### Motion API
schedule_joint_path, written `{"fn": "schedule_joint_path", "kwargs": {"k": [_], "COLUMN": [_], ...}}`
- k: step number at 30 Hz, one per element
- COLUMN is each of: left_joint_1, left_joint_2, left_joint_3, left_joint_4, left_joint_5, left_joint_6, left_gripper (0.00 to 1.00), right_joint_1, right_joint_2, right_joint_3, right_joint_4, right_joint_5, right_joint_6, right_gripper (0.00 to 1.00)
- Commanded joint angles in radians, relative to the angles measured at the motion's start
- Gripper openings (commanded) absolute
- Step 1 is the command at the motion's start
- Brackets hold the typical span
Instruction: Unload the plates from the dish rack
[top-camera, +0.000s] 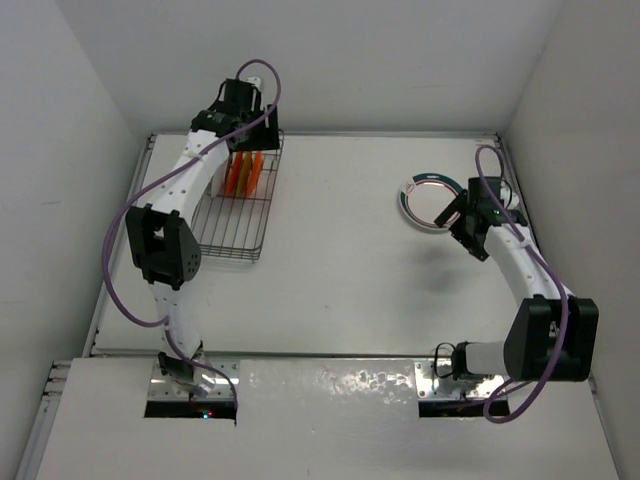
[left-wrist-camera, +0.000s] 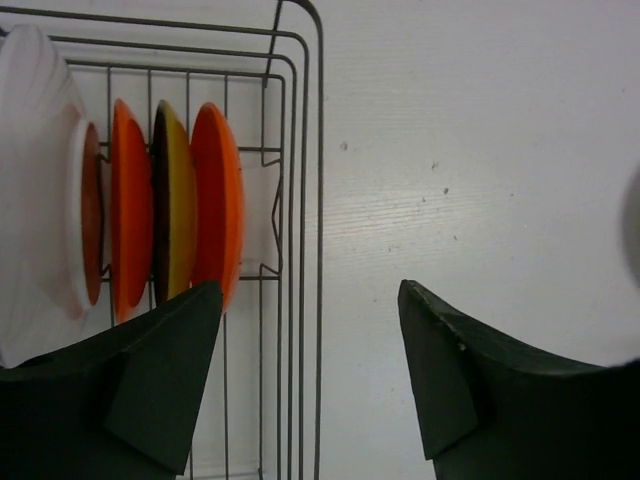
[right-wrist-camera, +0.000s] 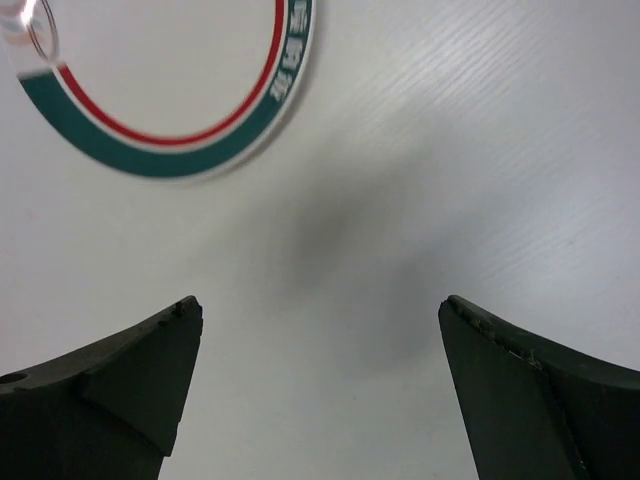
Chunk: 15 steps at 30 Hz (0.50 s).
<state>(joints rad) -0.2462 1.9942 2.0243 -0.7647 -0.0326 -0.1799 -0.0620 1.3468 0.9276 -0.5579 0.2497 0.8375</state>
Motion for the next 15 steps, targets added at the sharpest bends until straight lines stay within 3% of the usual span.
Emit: {"fn": "schedule_joint_path", "kwargs": {"k": [1, 6, 15], "left_joint_1": [0.001, 0.001, 0.001], "left_joint_2": [0.032, 0.072, 0.097], "left_joint_3": [0.031, 0.008, 0.007], "left_joint_4": [0.018, 0.05, 0.062], "left_joint_5": [0.053, 0.008, -0.041], "left_joint_6": [0.046, 0.06, 0.069], "left_gripper": [0.65, 0.59, 0.58], "right_joint_1": [0.022, 0.039, 0.054], "right_joint_2": [-0.02, -0.057, -0.084], "right_joint_3": [-0.084, -0.133, -0.154], "right_joint_4": [-0.03, -0.01, -0.002], "right_joint_5": [-0.047, -0.121, -0.15], "right_joint_6": [-0.075, -0.103, -0.124], "right_gripper": [0.99, 0.98, 0.98]}}
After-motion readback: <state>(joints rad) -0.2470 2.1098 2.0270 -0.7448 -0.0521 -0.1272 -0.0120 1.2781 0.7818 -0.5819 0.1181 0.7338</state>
